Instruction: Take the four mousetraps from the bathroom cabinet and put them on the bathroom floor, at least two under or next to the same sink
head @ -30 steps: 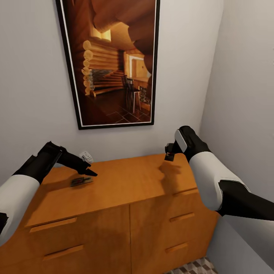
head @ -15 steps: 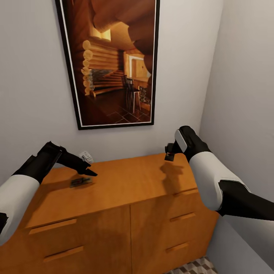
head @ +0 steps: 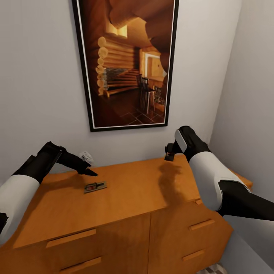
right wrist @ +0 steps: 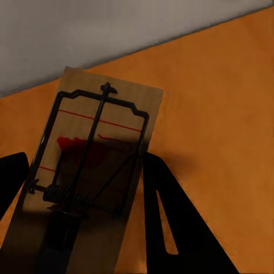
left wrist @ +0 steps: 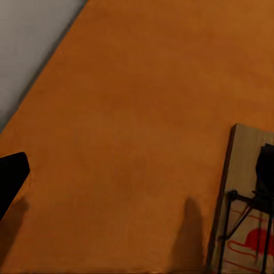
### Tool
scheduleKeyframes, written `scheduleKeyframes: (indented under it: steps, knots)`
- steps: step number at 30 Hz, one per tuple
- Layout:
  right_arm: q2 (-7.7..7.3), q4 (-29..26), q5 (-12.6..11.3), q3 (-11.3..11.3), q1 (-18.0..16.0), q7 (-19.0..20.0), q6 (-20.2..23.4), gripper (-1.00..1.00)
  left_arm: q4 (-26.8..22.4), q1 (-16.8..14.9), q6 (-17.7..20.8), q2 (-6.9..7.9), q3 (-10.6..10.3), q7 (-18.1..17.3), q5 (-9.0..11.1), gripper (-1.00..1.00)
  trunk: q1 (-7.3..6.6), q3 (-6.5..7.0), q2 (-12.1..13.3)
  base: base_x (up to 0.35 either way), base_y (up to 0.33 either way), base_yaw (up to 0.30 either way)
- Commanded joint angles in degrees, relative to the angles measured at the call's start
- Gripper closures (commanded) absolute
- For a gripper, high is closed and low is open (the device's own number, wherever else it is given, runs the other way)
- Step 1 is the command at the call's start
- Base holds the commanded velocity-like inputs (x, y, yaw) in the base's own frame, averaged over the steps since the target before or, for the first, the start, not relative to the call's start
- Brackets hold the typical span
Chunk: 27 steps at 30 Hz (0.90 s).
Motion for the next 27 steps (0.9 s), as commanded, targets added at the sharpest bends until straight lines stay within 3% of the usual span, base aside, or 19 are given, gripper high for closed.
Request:
scheduleKeyframes:
  steps: [1, 8, 19, 27]
  knots:
    - [0.08, -0.05, -0.26, -0.35, -0.06, -0.38, 0.12, 1.00, -0.09, -0.03, 0.60, 0.05, -0.12, -0.27, -0.11, -1.00, 0.01, -0.07, -0.03, 0.131, 0.201, 0.000]
    - [0.03, -0.05, -0.18, -0.35, -0.06, -0.41, 0.12, 1.00, -0.09, -0.03, 0.48, 0.05, -0.15, -0.63, 0.17, -1.00, 0.01, -0.05, -0.03, 0.048, 0.070, -0.016]
    - [0.00, -0.03, -0.25, -0.35, -0.06, -0.42, 0.12, 1.00, -0.10, -0.03, 0.29, 0.05, -0.33, -0.94, 0.23, -1.00, 0.01, 0.19, -0.03, 0.005, 0.007, -0.182]
    - [-0.04, 0.03, -0.26, -0.35, -0.06, -0.44, 0.12, 1.00, -0.10, -0.03, 0.25, 0.03, -0.37, -0.96, 0.23, -1.00, 0.01, 0.23, -0.03, 0.000, 0.000, -0.038]
